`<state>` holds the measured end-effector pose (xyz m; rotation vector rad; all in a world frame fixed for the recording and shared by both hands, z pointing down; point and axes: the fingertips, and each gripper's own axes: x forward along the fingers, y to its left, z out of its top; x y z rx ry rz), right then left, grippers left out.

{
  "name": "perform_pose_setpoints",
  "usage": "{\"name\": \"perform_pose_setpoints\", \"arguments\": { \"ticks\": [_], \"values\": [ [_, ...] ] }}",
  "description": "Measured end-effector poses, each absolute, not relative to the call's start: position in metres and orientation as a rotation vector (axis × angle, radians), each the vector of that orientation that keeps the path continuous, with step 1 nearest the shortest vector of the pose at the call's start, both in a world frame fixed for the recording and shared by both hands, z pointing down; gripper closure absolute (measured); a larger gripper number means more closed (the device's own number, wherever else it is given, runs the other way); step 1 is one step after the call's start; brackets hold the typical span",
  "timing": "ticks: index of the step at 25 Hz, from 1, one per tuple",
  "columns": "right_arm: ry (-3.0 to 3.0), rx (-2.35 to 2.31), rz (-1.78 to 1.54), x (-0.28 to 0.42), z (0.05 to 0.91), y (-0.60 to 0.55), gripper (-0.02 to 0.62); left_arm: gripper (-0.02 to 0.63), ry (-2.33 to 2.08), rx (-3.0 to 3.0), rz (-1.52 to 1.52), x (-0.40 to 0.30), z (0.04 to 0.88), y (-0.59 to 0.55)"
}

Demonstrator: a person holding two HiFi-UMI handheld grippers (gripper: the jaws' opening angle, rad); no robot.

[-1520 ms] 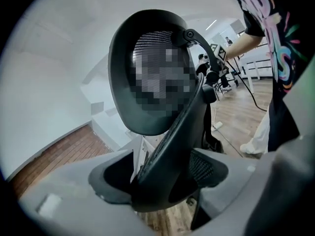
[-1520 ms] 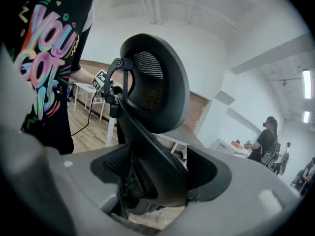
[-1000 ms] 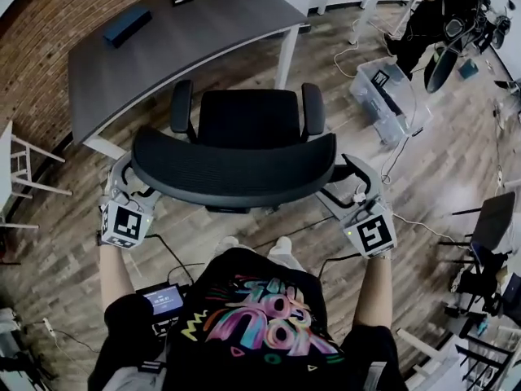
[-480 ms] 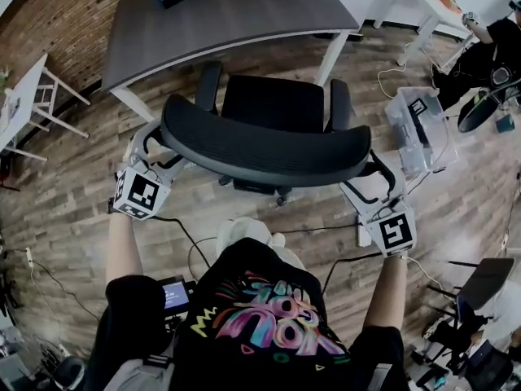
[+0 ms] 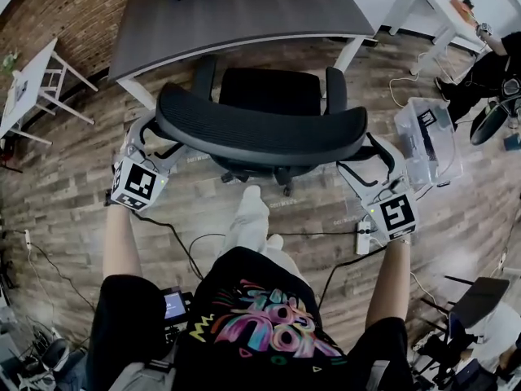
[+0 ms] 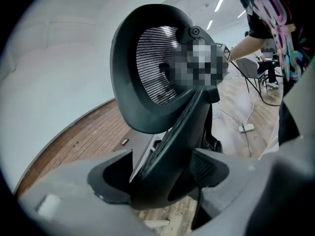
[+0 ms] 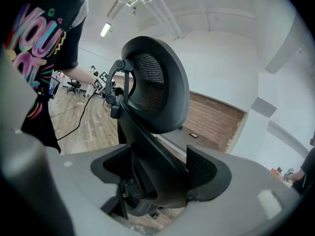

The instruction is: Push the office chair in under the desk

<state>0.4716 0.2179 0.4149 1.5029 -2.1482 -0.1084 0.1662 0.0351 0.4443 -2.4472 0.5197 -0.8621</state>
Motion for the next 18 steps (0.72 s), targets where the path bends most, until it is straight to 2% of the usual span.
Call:
{"name": "perform_pose_setpoints", "arguments": {
  "ticks": [18],
  "values": [
    [-2.279,1.292,-0.151,0.471,0.420,0.033,0.244,0.236,0.754,-2.431,-0.848,0.141,0.443,-0.089]
  ]
}}
